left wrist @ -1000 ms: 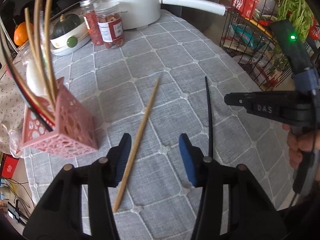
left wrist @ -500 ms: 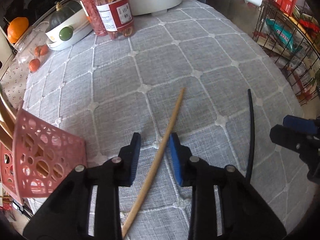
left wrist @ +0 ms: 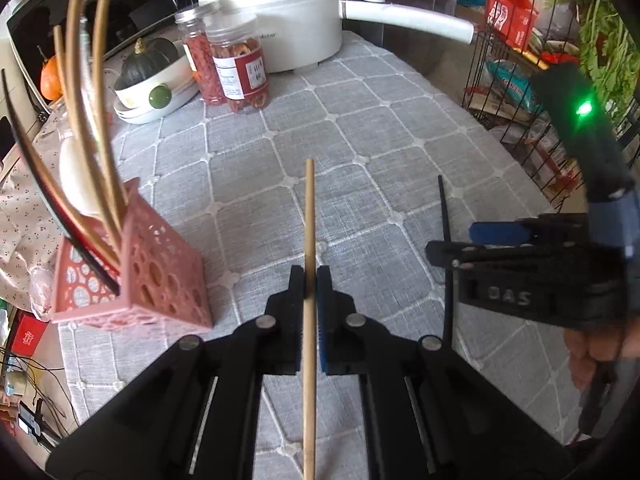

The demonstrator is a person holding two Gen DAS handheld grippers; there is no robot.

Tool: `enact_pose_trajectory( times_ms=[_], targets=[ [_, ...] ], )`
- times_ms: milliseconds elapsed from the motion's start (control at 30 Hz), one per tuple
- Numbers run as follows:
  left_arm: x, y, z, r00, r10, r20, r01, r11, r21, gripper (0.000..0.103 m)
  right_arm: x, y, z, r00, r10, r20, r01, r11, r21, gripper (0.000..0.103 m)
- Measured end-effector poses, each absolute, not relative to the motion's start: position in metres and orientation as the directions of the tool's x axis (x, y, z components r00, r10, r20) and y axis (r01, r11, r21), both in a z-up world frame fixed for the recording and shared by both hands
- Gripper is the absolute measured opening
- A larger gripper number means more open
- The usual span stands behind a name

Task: Organize utensils
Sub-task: 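Lift the wooden chopstick with the left tool while the right tool grasps the black chopstick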

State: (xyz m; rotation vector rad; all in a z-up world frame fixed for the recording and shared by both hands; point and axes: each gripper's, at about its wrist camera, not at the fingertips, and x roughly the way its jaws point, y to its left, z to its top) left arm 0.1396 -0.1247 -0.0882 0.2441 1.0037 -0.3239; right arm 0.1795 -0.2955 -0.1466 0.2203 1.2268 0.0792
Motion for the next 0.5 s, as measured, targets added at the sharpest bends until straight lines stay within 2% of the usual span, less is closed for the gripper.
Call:
enact_pose_trajectory(
  times_ms=[100, 133, 200, 267, 500],
  targets=[
    [0.127, -0.112, -0.077, 0.510, -0.175, -0.842, 0.379, 0.925, 0.038, 0.007, 0.179, -0.274, -0.150, 0.326, 0.095, -0.941, 0.006, 0.995, 0.103, 0.052],
    [0.123, -0.108, -0.075, 0.513, -0.180, -0.839, 0.378, 0.925, 0.032, 0.007, 0.178, -0.267, -0.150, 0.325, 0.076, -0.943, -0.010, 0.997, 0.077, 0.047],
    [0.116, -0.100, -0.070, 0.517, -0.191, -0.834, 0.373, 0.928, 0.019, 0.007, 0.177, -0.256, -0.151, 0.328, 0.040, -0.944, -0.046, 0.999, 0.026, 0.036],
    [0.109, -0.092, -0.067, 0.521, -0.201, -0.830, 0.367, 0.930, 0.005, 0.007, 0.174, -0.248, -0.150, 0.328, 0.053, -0.943, -0.077, 0.997, 0.030, 0.015],
    [0.095, -0.070, -0.053, 0.544, -0.242, -0.804, 0.347, 0.937, -0.047, 0.007, 0.169, -0.246, -0.147, 0.321, 0.102, -0.942, -0.079, 0.994, 0.081, 0.008]
  ],
)
